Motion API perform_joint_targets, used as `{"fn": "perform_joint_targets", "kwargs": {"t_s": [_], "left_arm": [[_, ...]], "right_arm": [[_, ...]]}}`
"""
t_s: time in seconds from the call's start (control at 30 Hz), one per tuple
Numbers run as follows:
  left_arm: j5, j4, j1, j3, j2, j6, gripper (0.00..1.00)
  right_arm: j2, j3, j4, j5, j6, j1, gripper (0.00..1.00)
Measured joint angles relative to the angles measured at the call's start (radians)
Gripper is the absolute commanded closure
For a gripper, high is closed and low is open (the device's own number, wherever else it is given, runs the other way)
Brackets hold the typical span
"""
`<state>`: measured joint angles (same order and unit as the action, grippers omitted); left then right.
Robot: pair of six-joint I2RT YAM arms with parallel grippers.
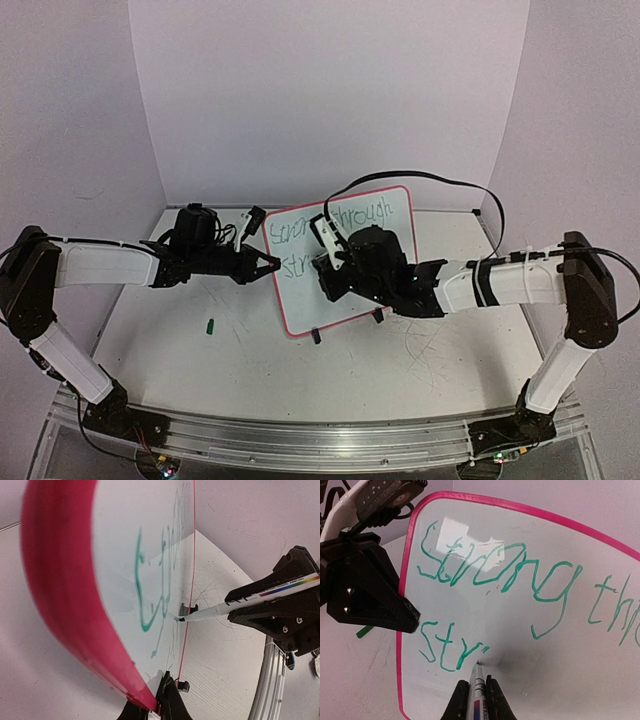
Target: Write a sentence on the whiteboard
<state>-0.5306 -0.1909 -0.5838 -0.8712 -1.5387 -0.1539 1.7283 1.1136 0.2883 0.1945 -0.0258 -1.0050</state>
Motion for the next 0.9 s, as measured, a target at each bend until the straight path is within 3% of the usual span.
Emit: {"fn": "perform_joint_targets", "kwargs": {"t_s": [0.9], "left_arm": [[0.002, 0.000, 0.000, 0.000, 0.000, -0.001, 1.00]], "right_arm": [[0.003, 0.043, 0.003, 0.105, 0.021, 0.005, 1.00]]}}
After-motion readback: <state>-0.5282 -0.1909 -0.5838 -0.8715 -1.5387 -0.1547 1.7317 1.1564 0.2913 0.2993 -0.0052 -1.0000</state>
